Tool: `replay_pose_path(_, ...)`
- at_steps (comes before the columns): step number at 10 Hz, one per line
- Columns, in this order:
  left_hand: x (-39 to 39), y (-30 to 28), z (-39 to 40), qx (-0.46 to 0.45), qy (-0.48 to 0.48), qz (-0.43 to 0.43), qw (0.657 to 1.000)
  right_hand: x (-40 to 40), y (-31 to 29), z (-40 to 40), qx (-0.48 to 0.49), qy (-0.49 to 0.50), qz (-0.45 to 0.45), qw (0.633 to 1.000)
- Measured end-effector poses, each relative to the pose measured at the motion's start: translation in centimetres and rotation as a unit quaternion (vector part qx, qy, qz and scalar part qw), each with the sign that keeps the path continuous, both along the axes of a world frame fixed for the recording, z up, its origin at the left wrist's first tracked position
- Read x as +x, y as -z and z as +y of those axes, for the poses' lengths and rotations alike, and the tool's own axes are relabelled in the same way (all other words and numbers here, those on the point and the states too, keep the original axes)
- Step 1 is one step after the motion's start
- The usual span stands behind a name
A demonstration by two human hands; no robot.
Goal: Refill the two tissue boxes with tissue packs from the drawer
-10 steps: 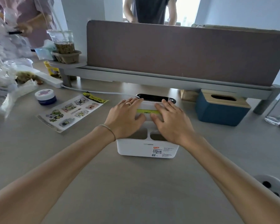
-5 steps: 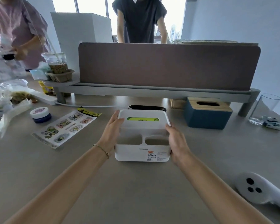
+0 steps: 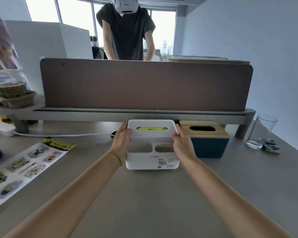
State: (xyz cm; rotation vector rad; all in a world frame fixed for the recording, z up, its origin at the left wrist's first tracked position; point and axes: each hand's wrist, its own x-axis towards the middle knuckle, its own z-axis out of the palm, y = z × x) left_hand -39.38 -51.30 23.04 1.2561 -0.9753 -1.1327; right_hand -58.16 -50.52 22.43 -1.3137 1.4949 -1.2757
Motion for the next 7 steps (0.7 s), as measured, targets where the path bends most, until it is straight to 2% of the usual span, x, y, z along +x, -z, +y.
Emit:
replay_pose_path(1, -0.3, 0.4, -2.0, 0.002, -0.02, 0.001, 1.0, 0.1, 0.3, -1.4, -0.022, 0.013, 0.097, 0.995)
replay_pose_path(2, -0.4, 0.6, -3.4, -0.002, -0.026, -0.001, 1.0, 0.8, 0.7, -2.3, -0.101, 0.019, 0.255, 0.962)
replay_pose_path(3, -0.8, 0.9, -4.1, -0.009, -0.027, -0.003, 1.0, 1.7, 0.9, -2.7, -0.157, -0.015, 0.361, 0.919)
replay_pose_path(4, -1.1, 1.3, -4.5, -0.026, -0.028, 0.0, 0.999, 2.2, 1.5, -3.5, -0.16, -0.028, 0.445, 0.881)
replay_pose_path(5, -1.4, 1.2, -4.5, -0.03, -0.038, -0.012, 0.999, 2.2, 2.0, -4.0, -0.161, -0.024, 0.474, 0.865)
replay_pose_path(6, -1.4, 1.4, -4.0, -0.066, -0.043, -0.057, 0.995, 2.1, 2.1, -3.8, -0.177, -0.024, 0.462, 0.869)
replay_pose_path(7, -1.1, 0.7, -3.1, -0.13, -0.068, -0.062, 0.987, 2.6, 0.3, -2.3, -0.202, -0.005, 0.337, 0.919)
